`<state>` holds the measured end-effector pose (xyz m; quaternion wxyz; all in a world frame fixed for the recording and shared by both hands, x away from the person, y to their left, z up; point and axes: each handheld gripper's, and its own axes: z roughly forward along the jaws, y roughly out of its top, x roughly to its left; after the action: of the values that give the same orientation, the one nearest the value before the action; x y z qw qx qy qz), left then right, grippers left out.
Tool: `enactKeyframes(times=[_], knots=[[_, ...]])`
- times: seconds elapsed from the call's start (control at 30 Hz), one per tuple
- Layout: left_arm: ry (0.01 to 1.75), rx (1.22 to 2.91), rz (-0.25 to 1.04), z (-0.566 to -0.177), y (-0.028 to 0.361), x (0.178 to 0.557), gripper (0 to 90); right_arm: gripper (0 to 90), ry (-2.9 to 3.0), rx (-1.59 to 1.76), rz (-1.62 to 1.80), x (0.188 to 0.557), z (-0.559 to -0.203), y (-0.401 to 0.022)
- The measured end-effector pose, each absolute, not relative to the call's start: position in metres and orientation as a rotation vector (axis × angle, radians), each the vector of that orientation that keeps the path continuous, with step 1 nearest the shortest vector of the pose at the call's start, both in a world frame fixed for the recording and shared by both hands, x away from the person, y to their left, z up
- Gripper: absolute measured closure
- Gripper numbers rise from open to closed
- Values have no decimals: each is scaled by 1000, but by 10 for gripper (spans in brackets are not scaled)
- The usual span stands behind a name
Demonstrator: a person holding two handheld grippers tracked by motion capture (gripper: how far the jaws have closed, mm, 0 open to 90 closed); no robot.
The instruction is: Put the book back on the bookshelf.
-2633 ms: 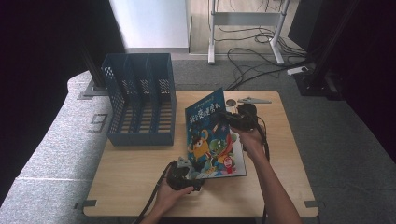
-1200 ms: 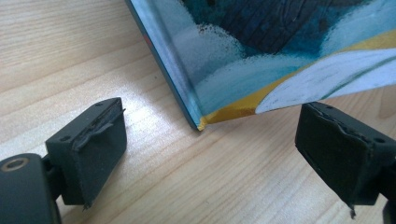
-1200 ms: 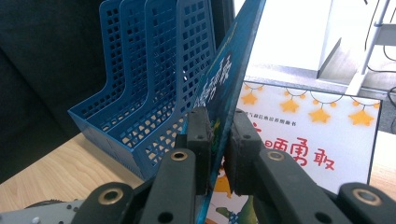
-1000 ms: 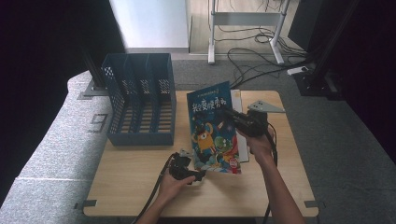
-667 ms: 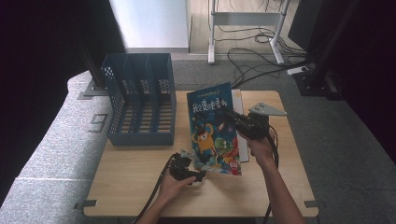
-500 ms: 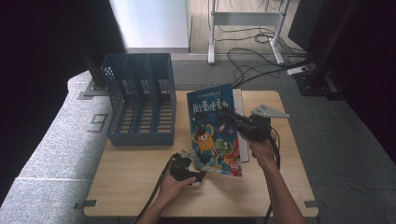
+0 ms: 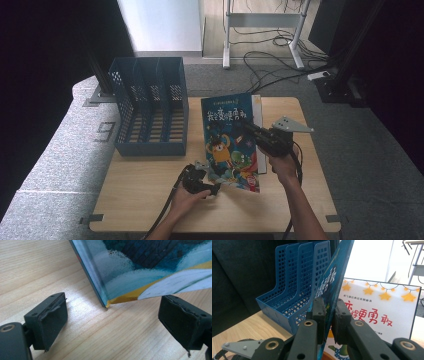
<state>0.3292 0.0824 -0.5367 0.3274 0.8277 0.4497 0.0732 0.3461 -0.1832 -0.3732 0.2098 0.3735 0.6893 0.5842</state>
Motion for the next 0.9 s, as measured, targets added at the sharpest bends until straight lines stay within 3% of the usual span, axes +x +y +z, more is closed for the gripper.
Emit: enactKeyframes(times=[0.7,0.9], knots=[[1225,2185,246,-536,77,352,90,825,1928,959,1642,344,-374,-190],[1233,2181,261,-536,81,350,126,827,1918,964,1665,341,-377,-193]])
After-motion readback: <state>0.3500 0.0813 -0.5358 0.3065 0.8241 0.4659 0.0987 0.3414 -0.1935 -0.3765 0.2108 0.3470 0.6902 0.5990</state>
